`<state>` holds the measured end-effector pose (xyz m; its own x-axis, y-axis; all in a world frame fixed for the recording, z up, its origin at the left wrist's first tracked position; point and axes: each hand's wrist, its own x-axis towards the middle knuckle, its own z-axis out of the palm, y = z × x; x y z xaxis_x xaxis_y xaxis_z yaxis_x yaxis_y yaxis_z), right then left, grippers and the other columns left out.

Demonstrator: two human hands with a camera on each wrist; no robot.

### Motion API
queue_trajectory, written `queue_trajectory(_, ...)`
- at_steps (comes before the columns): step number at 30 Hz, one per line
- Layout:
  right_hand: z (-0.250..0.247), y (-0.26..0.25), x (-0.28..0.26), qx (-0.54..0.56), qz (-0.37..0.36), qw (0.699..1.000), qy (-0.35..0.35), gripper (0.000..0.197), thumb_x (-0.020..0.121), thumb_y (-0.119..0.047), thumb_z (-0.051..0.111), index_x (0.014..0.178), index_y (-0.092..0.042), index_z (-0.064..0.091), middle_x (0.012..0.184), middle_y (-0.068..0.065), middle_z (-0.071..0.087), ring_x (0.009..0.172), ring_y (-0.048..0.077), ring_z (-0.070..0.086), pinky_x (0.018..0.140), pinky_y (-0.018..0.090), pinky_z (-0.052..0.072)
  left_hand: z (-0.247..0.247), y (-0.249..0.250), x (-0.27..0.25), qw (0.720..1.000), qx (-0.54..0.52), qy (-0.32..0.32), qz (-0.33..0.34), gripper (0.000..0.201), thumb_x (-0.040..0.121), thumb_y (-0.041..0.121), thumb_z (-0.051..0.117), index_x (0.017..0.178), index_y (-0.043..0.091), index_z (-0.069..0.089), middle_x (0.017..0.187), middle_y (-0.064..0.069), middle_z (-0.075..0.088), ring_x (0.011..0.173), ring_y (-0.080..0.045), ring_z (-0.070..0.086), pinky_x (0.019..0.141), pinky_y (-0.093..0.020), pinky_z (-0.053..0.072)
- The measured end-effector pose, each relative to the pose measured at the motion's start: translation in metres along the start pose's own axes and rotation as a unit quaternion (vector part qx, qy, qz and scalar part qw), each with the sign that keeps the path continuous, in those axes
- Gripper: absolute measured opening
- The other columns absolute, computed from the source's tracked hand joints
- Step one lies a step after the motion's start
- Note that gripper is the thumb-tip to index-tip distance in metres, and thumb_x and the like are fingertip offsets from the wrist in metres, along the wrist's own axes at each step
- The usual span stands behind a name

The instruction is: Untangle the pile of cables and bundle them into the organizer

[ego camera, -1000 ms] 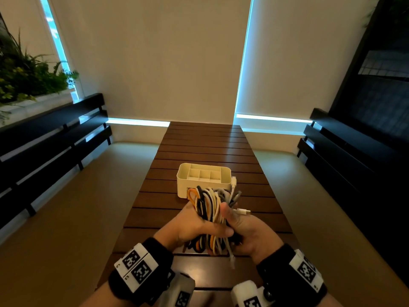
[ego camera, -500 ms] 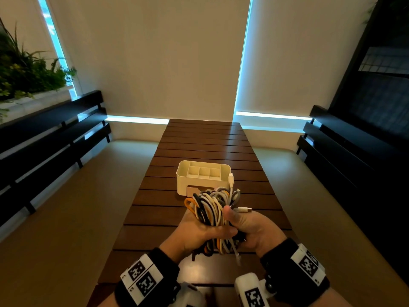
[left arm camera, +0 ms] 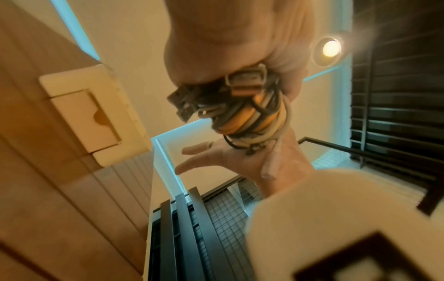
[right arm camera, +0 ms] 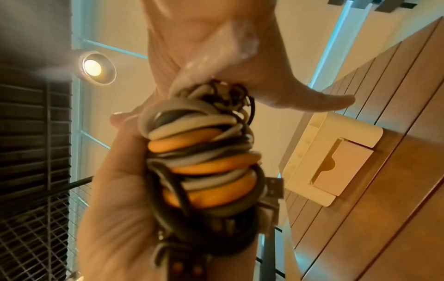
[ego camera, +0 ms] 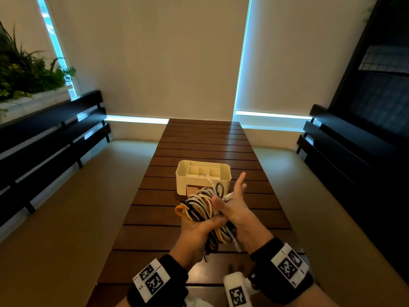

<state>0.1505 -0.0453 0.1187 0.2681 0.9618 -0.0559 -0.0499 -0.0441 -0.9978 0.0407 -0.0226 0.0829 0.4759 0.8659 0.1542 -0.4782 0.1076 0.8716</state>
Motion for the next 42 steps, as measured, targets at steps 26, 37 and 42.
queue_trajectory(26, -0.058, 0.052, 0.116, -0.147, 0.053, 0.968, 0.198, 0.021, 0.095, -0.020, 0.047, 0.107, -0.012, 0.063, 0.112, 0.009, 0.065, 0.092, 0.020, 0.058, 0.072, 0.031, 0.047, -0.032, -0.025, 0.034, 0.977, 0.005, 0.162, -0.142, 0.020, 0.071, -0.012, 0.069, 0.086, -0.001, 0.063, 0.071, -0.014, 0.062, 0.068, -0.032, 0.061, 0.068, -0.044, 0.053)
queue_trajectory(37, -0.056, 0.101, 0.187, -0.655, -0.022, 0.752, 0.066, 0.044, 0.090, -0.009, 0.047, 0.132, -0.014, 0.039, 0.139, 0.004, 0.039, 0.120, 0.027, 0.047, 0.094, 0.039, 0.043, -0.039, -0.031, 0.049, 0.973, 0.013, 0.183, -0.137, 0.018, 0.070, -0.017, 0.068, 0.076, 0.000, 0.064, 0.068, -0.014, 0.063, 0.063, -0.028, 0.062, 0.065, -0.040, 0.054)
queue_trajectory(42, -0.055, 0.104, 0.198, -0.636, 0.012, 0.767, 0.088, 0.021, 0.093, -0.017, 0.042, 0.107, -0.011, 0.056, 0.114, 0.008, 0.045, 0.102, 0.032, 0.054, 0.086, 0.039, 0.044, -0.042, -0.035, 0.051, 0.975, 0.040, 0.183, -0.121, 0.024, 0.067, -0.017, 0.071, 0.083, 0.001, 0.067, 0.073, -0.011, 0.069, 0.075, -0.031, 0.066, 0.075, -0.046, 0.056)
